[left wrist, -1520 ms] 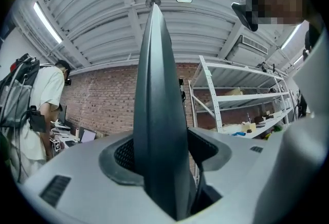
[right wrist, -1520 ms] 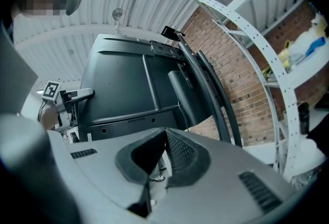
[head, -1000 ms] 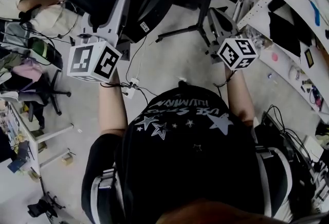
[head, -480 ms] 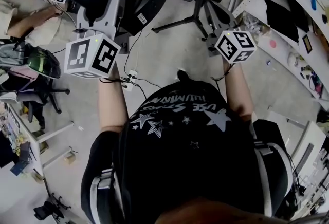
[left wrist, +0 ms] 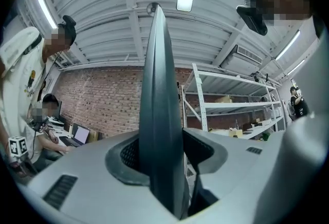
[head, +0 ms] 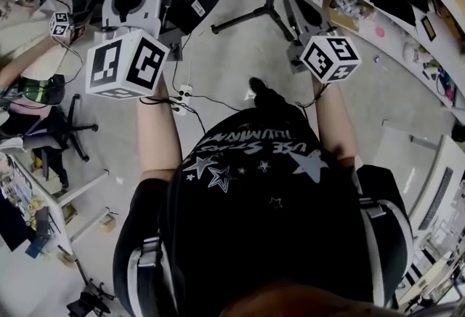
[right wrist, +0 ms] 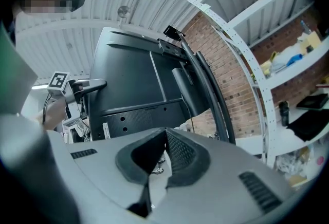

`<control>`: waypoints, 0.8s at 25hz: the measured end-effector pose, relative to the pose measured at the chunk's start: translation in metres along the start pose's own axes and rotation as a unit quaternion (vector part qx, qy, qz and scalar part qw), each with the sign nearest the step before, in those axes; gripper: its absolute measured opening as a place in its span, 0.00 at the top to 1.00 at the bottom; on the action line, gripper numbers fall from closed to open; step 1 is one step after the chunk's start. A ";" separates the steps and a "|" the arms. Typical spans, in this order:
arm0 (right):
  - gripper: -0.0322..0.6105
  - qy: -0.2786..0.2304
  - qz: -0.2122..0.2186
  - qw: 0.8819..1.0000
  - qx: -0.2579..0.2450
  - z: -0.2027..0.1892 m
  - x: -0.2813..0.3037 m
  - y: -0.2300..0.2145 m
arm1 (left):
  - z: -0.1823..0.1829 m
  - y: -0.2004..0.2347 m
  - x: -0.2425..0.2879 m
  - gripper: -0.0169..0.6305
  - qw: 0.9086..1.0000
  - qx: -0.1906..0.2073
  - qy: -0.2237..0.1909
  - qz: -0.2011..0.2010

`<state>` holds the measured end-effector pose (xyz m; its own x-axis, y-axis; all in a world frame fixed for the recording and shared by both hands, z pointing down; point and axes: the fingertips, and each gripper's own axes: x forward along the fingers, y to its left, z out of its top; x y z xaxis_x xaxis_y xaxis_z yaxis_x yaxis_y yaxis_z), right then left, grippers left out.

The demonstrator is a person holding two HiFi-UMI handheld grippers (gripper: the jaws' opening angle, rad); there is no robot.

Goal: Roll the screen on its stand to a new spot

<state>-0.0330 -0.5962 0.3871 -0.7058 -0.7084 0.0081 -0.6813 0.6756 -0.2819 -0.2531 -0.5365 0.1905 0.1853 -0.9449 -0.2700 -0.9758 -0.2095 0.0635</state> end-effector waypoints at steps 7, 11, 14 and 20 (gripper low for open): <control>0.94 0.000 -0.042 0.999 0.002 -0.020 -0.065 0.021 | 0.006 -0.024 -0.026 0.64 1.000 -0.004 -0.004 -0.021; 0.94 -0.002 -0.069 0.998 0.004 -0.027 -0.096 0.036 | 0.011 -0.025 -0.040 0.64 0.999 -0.009 -0.005 -0.032; 0.94 0.001 -0.084 0.996 0.002 -0.031 -0.114 0.043 | 0.013 -0.028 -0.049 0.64 0.999 -0.009 -0.005 -0.040; 0.94 -0.012 -0.107 0.994 -0.007 -0.017 -0.132 0.047 | 0.021 -0.038 -0.066 0.64 0.998 -0.007 -0.014 -0.053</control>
<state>0.0250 -0.4671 0.3890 -0.5396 -0.8408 0.0438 -0.8182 0.5115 -0.2625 -0.2302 -0.4606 0.1861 0.2835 -0.9102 -0.3019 -0.9491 -0.3113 0.0475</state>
